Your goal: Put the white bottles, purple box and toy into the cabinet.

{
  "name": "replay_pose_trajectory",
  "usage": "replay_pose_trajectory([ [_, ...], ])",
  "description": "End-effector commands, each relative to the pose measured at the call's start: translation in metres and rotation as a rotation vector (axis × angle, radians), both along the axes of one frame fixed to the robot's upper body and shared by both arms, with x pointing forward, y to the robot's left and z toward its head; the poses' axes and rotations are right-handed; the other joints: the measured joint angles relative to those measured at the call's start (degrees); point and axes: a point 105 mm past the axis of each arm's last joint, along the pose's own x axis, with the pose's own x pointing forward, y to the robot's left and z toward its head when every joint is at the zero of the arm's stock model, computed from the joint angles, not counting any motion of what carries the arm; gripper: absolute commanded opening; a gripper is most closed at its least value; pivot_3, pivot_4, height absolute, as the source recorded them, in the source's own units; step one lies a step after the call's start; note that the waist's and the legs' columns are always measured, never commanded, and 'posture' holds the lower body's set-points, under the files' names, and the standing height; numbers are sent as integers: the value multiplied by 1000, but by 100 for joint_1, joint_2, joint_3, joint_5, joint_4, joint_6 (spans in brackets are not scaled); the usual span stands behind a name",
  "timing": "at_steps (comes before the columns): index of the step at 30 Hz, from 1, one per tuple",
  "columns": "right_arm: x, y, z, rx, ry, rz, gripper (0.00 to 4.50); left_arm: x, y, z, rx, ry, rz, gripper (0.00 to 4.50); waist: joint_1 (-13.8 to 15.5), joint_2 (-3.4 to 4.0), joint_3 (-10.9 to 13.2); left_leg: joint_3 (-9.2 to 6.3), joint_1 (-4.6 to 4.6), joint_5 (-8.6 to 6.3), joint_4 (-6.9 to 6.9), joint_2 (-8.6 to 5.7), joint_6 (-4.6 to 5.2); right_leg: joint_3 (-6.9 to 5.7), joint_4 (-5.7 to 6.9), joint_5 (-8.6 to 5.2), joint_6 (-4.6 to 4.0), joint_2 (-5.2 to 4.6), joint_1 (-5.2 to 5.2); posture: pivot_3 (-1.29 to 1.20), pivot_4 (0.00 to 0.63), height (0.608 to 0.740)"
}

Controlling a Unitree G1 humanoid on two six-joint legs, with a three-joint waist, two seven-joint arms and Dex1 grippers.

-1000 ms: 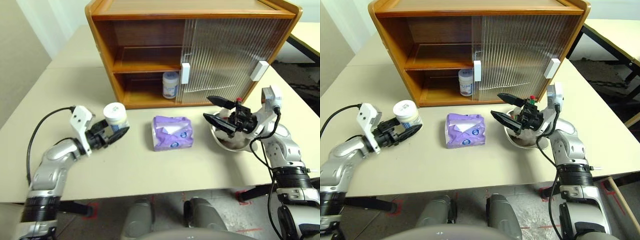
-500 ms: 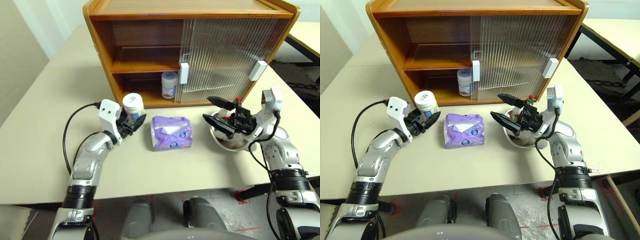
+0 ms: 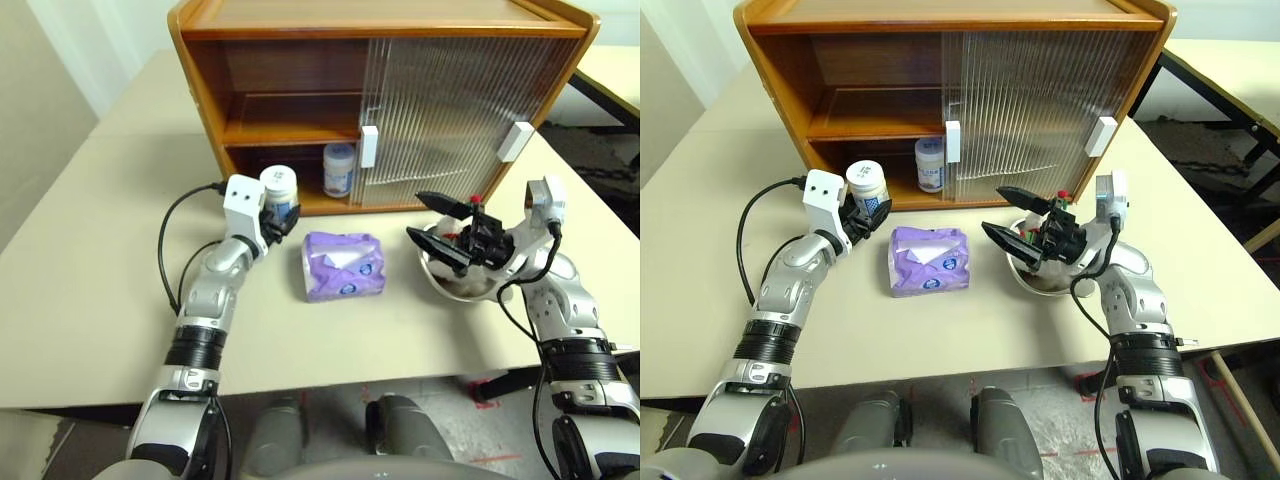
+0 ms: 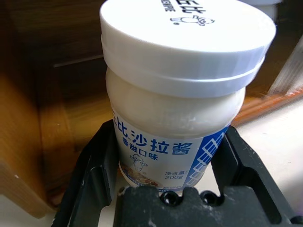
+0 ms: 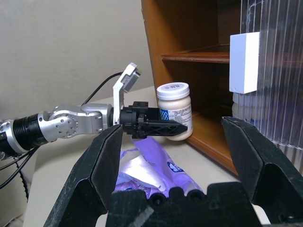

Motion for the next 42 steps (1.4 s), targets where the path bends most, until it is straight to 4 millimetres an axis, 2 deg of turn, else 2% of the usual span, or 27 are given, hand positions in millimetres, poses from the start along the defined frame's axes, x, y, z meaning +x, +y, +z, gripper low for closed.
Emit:
replay_pose_trajectory([
  [1, 1, 0, -2, 0, 0, -9, 4500, 10, -10, 11, 15, -54, 13, 3061, 5, 0, 0, -1, -3, 0, 6, 0, 0, -1, 1, 0, 0, 0, 0, 87, 0, 740],
  [7, 1, 3, 2, 4, -3, -3, 4500, 30, -19, 19, 28, -77, 67, 3061, 18, 0, 0, -24, -48, 0, 47, -4, 0, -17, -4, 25, 11, -1, -11, 84, 0, 740],
  [21, -4, 5, 1, -7, -17, 7, 4500, 61, -19, 21, 37, -68, 145, 3061, -8, -1, -1, -28, -56, 3, 51, -13, 5, -17, -8, 32, 16, 0, -13, 37, 0, 740],
  [32, -4, 10, 0, 4, -57, -16, 4500, 68, -29, 18, 38, -36, 145, 3061, -33, -1, -1, -29, -56, 3, 52, -20, 5, -16, -7, 32, 17, 0, -14, 5, 0, 740],
  [42, -7, 7, -3, -13, -46, -5, 4500, 69, -30, 10, 45, 5, 161, 3061, -67, -1, -2, -37, -56, 3, 54, -50, 4, -15, -3, 32, 17, -1, -14, -32, 0, 740],
])
